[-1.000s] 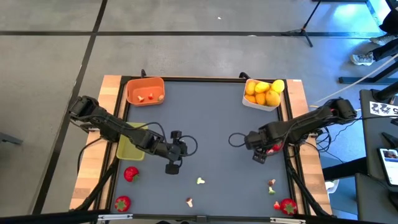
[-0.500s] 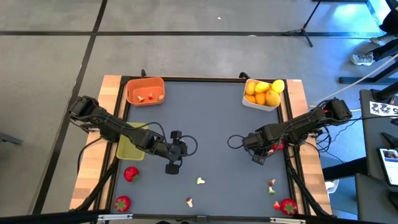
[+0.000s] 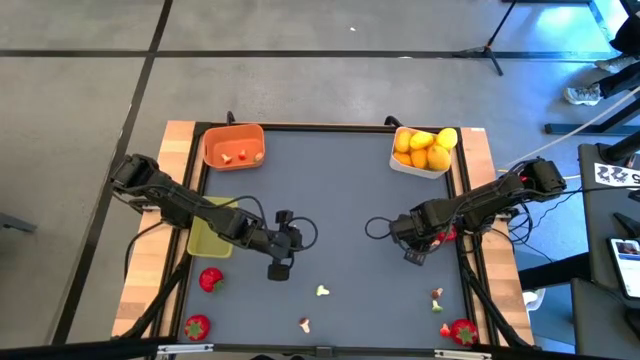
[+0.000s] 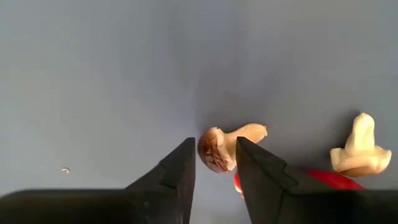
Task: Sort produce into baskets
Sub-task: Put the brown mushroom into the orange bin
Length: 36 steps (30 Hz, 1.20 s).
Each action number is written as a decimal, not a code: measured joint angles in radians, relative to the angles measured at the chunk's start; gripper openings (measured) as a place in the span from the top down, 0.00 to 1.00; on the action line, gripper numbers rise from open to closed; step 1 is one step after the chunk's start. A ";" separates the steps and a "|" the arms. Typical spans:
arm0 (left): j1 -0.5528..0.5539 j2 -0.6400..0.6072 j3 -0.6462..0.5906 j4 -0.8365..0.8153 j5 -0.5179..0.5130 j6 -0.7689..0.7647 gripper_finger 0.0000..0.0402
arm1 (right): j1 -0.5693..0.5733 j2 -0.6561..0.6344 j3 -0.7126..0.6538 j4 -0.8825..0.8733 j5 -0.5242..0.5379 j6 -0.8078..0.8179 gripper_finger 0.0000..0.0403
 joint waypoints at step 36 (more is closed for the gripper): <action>0.053 0.008 0.000 0.070 0.000 -0.007 0.59 | 0.001 -0.020 0.128 0.044 0.101 -0.145 0.99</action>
